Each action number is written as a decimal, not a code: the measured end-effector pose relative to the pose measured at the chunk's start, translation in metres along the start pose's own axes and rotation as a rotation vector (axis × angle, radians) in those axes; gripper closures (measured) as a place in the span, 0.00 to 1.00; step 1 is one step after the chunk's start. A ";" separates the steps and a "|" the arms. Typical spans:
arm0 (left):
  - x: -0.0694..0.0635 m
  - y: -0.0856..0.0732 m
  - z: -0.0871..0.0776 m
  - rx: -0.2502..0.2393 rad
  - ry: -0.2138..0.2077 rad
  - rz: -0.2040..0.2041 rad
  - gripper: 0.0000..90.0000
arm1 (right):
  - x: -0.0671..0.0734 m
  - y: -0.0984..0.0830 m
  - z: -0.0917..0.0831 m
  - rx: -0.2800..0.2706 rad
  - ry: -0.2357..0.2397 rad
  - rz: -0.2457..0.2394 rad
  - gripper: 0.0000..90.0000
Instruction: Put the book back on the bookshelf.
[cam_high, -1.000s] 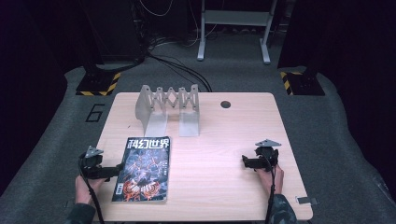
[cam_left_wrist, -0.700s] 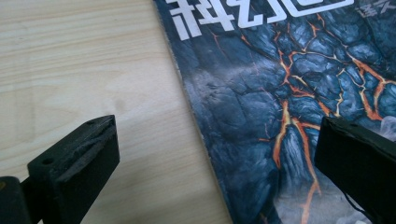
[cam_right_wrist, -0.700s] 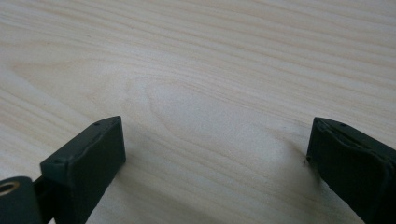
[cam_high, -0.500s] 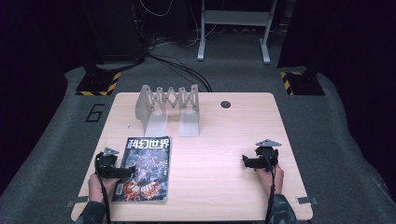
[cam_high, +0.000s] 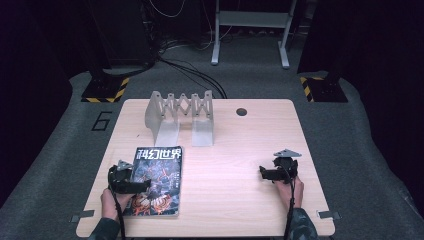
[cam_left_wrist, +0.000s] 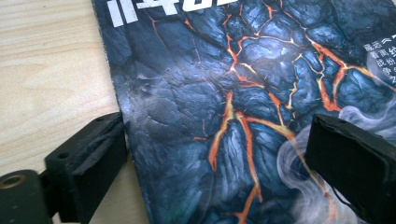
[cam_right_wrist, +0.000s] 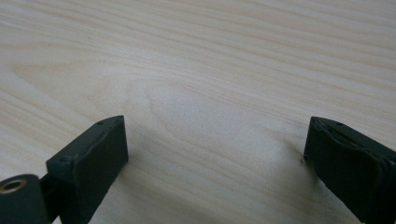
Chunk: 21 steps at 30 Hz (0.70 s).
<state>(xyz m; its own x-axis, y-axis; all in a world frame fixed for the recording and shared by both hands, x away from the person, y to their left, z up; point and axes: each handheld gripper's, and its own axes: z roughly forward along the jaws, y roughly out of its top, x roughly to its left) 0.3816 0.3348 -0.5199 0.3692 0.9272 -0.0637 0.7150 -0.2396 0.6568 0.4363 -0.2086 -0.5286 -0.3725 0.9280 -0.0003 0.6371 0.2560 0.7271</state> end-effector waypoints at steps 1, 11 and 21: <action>-0.001 0.000 0.000 -0.004 0.004 -0.005 0.05 | 0.000 0.000 0.000 0.000 0.000 0.000 0.06; -0.010 -0.003 0.001 -0.021 0.031 -0.030 0.05 | 0.000 0.000 0.000 0.000 0.000 0.000 0.06; -0.031 0.004 0.008 -0.021 0.022 -0.028 0.05 | 0.000 0.000 0.000 -0.001 -0.001 0.003 0.06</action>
<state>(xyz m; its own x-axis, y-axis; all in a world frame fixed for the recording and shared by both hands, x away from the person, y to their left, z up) 0.3772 0.3026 -0.5216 0.3359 0.9396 -0.0661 0.7120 -0.2073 0.6708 0.4363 -0.2084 -0.5286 -0.3704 0.9289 0.0013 0.6376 0.2532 0.7276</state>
